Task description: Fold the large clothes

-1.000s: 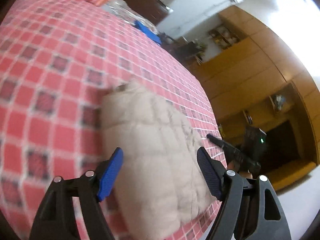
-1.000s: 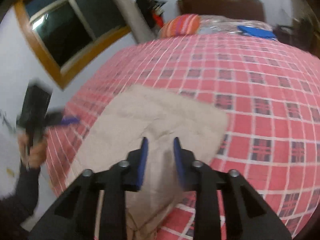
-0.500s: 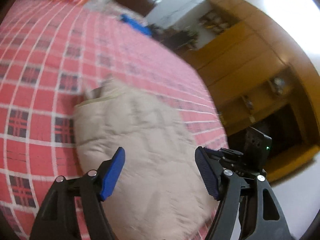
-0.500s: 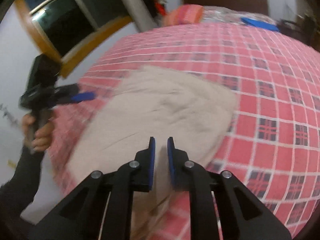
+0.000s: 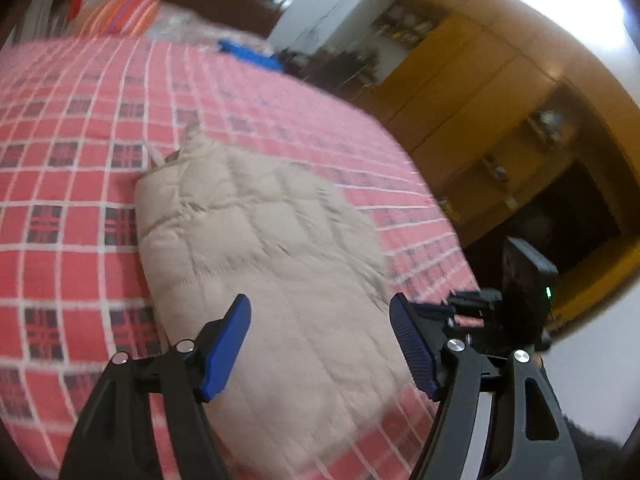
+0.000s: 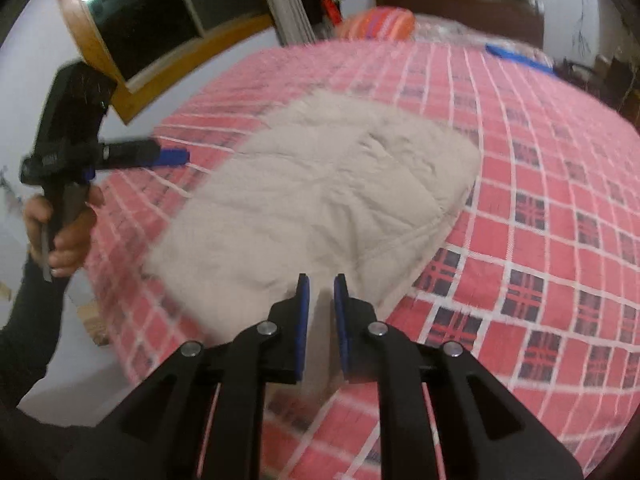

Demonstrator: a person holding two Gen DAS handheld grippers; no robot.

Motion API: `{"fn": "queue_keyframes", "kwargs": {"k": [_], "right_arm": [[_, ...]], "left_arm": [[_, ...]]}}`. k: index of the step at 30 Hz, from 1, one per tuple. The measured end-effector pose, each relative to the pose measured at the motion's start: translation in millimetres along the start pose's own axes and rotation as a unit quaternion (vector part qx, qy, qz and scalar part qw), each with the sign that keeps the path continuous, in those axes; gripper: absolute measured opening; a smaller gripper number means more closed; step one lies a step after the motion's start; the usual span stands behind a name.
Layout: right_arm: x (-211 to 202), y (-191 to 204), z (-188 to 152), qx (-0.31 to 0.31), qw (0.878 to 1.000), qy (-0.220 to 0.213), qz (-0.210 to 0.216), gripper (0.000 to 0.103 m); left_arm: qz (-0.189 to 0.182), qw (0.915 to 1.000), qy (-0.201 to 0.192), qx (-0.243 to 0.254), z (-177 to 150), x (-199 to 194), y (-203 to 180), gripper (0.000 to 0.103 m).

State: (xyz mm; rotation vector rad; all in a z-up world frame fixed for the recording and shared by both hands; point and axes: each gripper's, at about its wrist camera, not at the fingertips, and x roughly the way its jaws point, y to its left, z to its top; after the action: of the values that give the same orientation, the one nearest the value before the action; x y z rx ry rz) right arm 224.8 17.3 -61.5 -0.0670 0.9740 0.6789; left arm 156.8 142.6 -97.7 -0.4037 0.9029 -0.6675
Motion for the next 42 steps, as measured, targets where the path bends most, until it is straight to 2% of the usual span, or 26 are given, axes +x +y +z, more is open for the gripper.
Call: {"fn": "queue_keyframes", "kwargs": {"k": [2, 4, 5, 6, 7, 11, 13, 14, 15, 16, 17, 18, 19, 20, 21, 22, 24, 26, 31, 34, 36, 39, 42], "right_arm": [[-5.8, 6.7, -11.2, -0.004, 1.0, -0.005, 0.006, 0.012], [6.1, 6.5, -26.8, -0.001, 1.0, 0.013, -0.007, 0.011], [13.9, 6.2, -30.8, 0.004, 1.0, 0.024, -0.012, 0.009], [24.6, 3.9, -33.6, 0.009, 0.999, 0.035, -0.019, 0.001], [38.4, -1.6, -37.9, 0.012, 0.999, 0.042, -0.032, 0.0], [38.5, -6.4, -39.6, 0.041, 0.999, 0.029, -0.017, 0.0], [20.4, -2.0, -43.6, 0.051, 0.999, 0.01, -0.007, 0.007], [11.1, 0.9, -46.7, 0.055, 0.998, 0.0, -0.005, 0.018], [2.4, 4.3, -50.1, 0.058, 0.998, -0.008, -0.008, 0.046], [-6.7, 9.4, -54.2, 0.061, 0.998, -0.02, -0.023, 0.066], [-12.7, 16.2, -59.0, 0.063, 0.997, -0.032, -0.043, 0.094], [-19.6, 23.5, -66.0, 0.06, 0.995, -0.051, -0.068, 0.096], [-25.3, 31.5, -70.3, 0.054, 0.993, -0.062, -0.088, 0.096], [-30.6, 41.0, -75.0, 0.052, 0.99, -0.067, -0.115, 0.096], [-34.2, 48.4, -79.4, 0.054, 0.987, -0.07, -0.135, 0.099], [-39.9, 59.5, -86.7, 0.057, 0.983, -0.081, -0.157, 0.1], [-47.7, 72.5, -98.0, 0.071, 0.976, -0.097, -0.183, 0.1], [-58.2, 84.2, -109.6, 0.085, 0.971, -0.101, -0.197, 0.1], [-93.5, 118.6, -123.3, 0.092, 0.971, -0.125, -0.184, 0.1], [-123.6, 138.9, -126.7, 0.091, 0.961, -0.154, -0.209, 0.1], [-138.9, 149.3, -128.3, 0.085, 0.958, -0.157, -0.223, 0.1], [-155.7, 166.5, -131.6, 0.065, 0.952, -0.169, -0.248, 0.1], [-169.1, 176.0, -134.1, 0.057, 0.944, -0.187, -0.265, 0.1]], "left_arm": [[-0.004, 1.0, 0.005, 0.0, -20.0, -2.6, -0.7, 0.073], [0.026, 0.9993, 0.026, 0.008, -36.7, 14.5, 3.8, 0.073], [0.036, 0.9988, 0.032, 0.004, -40.8, 23.7, 9.2, 0.073], [0.033, 0.9987, 0.039, -0.005, -46.4, 32.9, 17.6, 0.073], [0.035, 0.9987, 0.039, -0.002, -49.4, 36.6, 18.5, 0.073], [0.04, 0.999, 0.018, -0.002, -55.9, 28.7, 14.8, 0.073], [0.031, 0.9995, -0.009, -0.006, -64.1, 6.1, 7.3, 0.074], [0.026, 0.9994, -0.022, -0.003, -64.3, -1.1, 4.0, 0.08], [0.026, 0.9988, -0.041, 0.002, -70.5, -10.1, -2.2, 0.087], [0.041, 0.9971, -0.063, 0.01, -80.7, -23.3, -12.0, 0.089], [0.062, 0.9948, -0.078, 0.02, -89.5, -34.3, -22.6, 0.09], [0.082, 0.9925, -0.085, 0.03, -96.8, -40.5, -31.7, 0.097], [0.124, 0.9867, -0.096, 0.044, -109.3, -47.8, -46.9, 0.099], [0.163, 0.9792, -0.106, 0.057, -119.5, -53.0, -57.5, 0.099], [0.211, 0.9681, -0.113, 0.074, -131.5, -57.9, -73.4, 0.099], [0.232, 0.9614, -0.118, 0.09, -141.5, -62.9, -85.3, 0.099], [0.256, 0.9541, -0.115, 0.105, -157.6, -74.0, -104.1, 0.099], [0.278, 0.9485, -0.117, 0.097, -167.6, -83.8, -116.7, 0.099], [0.296, 0.9415, -0.144, 0.074, -184.3, -110.0, -144.6, 0.099], [0.299, 0.9368, -0.161, 0.086, -193.1, -124.3, -166.7, 0.099], [0.307, 0.9329, -0.168, 0.084, -196.1, -131.7, -175.1, 0.099], [0.295, 0.9381, -0.161, 0.083, -199.2, -137.6, -183.3, 0.099], [0.312, 0.9326, -0.166, 0.074, -200.1, -141.2, -182.4, 0.099]]}}
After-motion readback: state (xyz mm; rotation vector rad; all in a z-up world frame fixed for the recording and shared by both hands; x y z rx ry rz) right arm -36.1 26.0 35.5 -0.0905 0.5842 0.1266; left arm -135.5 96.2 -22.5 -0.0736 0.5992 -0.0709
